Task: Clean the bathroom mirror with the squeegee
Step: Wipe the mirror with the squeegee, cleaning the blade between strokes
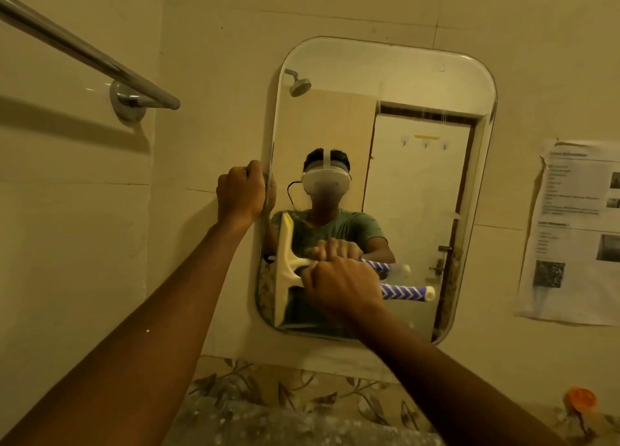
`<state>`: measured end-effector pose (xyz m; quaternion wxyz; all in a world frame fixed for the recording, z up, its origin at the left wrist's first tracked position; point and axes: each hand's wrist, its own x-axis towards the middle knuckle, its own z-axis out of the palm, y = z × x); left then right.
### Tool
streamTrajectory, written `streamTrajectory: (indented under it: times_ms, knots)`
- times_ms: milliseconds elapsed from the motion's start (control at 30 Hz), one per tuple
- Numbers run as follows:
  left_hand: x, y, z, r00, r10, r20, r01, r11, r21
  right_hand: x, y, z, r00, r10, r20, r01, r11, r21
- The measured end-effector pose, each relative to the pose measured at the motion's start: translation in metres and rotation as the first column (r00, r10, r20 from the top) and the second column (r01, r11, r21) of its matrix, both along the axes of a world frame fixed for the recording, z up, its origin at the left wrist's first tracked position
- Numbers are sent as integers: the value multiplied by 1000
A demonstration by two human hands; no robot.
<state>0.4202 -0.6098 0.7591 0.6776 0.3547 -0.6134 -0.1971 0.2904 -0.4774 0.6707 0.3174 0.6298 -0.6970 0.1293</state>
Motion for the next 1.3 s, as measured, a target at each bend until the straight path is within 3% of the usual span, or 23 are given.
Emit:
streamTrajectory:
  times_ms: [167,300,367,533,633,767,867,1033,1100,1300]
  knots:
    - [0,-2,-3,1000,5,-11,-5,1000,-1,-73,51,-6,988,-85,127,80,996,44]
    - [1,0,-6,1000,-9,-27,9,1000,-1,-118,75,-7,950,-291,116,292,956,6]
    - [1,3,-12,1000,-4,-13,3,1000,-20,-114,77,-7,960,-255,119,260,965,-30]
    - [0,-1,-20,1000,13,21,-12,999,-35,-33,25,1,999,30,44,-30,999,-16]
    - [0,-4,-20,999,15,31,-13,999,-44,9,-12,12,998,60,-2,-60,997,-40]
    - [-3,-3,-22,998,47,40,-44,997,-66,-24,-12,11,999,4,41,-4,1000,3]
    - [-5,-2,-23,998,59,29,-57,995,-78,-69,23,10,987,-15,158,10,999,34]
    - [-4,-5,-23,999,28,26,-26,998,-63,-122,84,7,939,-291,185,290,956,30]
    - [-2,-4,-22,999,21,34,-20,999,-49,-123,93,5,929,-309,203,313,950,12]
    - [2,5,-20,1000,-1,31,0,1000,17,-24,45,-9,998,13,64,-17,998,65]
